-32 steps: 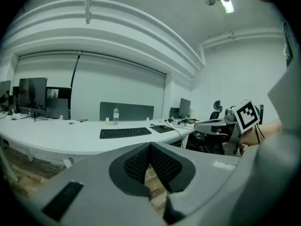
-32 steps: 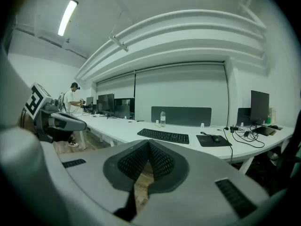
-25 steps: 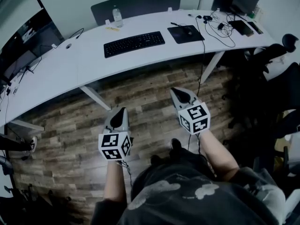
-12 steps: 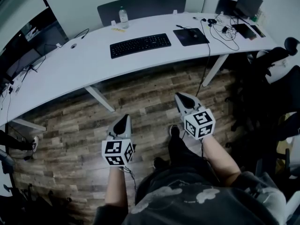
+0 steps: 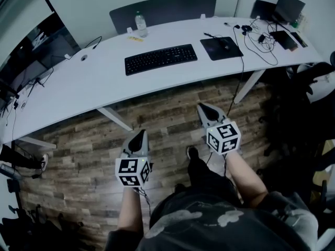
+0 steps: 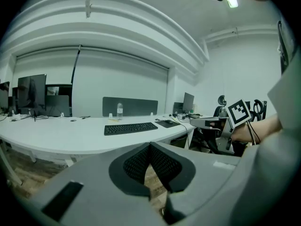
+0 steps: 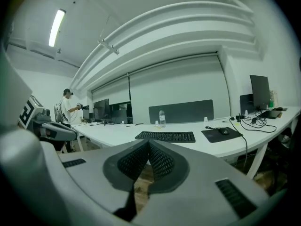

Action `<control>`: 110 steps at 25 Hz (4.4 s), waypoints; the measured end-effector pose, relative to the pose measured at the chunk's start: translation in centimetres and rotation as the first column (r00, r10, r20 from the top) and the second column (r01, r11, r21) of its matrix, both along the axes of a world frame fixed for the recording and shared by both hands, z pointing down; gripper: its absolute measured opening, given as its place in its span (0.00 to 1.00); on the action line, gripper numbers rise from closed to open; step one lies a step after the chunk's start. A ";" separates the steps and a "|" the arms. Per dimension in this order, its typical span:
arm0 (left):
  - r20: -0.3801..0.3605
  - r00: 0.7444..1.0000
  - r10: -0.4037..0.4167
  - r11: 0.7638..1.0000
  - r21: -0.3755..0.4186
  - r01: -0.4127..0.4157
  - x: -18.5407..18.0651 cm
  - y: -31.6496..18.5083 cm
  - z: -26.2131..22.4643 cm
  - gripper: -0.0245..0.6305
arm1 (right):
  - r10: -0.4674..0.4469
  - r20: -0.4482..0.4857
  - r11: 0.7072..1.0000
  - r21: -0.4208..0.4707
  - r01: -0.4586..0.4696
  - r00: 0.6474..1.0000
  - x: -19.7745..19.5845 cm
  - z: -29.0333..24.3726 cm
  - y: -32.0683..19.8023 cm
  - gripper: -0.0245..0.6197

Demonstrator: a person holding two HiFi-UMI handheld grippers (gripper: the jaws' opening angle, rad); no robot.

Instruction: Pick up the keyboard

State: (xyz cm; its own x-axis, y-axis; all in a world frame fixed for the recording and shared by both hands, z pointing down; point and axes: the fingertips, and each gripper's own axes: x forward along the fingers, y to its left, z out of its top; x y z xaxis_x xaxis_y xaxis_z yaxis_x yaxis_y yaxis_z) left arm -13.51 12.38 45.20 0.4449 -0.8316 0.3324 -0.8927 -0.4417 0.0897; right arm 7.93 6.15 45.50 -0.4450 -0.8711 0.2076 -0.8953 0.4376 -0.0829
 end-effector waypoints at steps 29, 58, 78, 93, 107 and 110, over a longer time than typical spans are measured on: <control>0.103 0.985 -0.138 0.989 -0.034 0.143 5.5 -23.9 0.5 0.04 | -0.226 -0.019 0.960 -0.171 0.219 0.974 4.0 5.1 -26.0 0.25; 0.195 0.981 -0.026 0.988 -0.147 0.056 -0.8 -42.3 6.4 0.04 | -0.688 -0.449 0.716 -0.551 0.429 0.570 -2.3 15.5 -41.3 0.80; 0.158 0.980 0.117 0.969 -0.235 -0.078 -2.3 -48.1 9.0 0.04 | -0.954 -0.264 0.300 -0.848 0.437 0.144 -5.9 19.9 -43.4 0.86; 0.188 0.967 0.170 0.954 -0.277 -0.114 -1.3 -49.2 10.8 0.04 | -0.965 -0.236 0.261 -0.921 0.290 0.118 -4.3 19.8 -42.0 0.84; 0.401 0.838 0.371 0.914 -0.318 -0.253 -0.8 -50.0 10.8 0.27 | -0.853 -0.513 0.511 -0.786 0.348 0.094 -5.5 18.1 -43.1 0.84; 0.471 0.757 0.453 0.885 -0.343 -0.316 -0.4 -49.9 10.9 0.35 | -0.824 -0.559 0.554 -0.760 0.338 0.093 -5.5 17.6 -42.9 0.84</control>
State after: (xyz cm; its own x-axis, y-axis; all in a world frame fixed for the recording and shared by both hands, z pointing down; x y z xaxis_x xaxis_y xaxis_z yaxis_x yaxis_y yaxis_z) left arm -13.92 -37.56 56.10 0.4090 -0.4973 0.7651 -0.5876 -0.7850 -0.1961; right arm 2.46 -36.77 63.14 -0.1416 -0.1411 0.9798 -0.0125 0.9900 0.1407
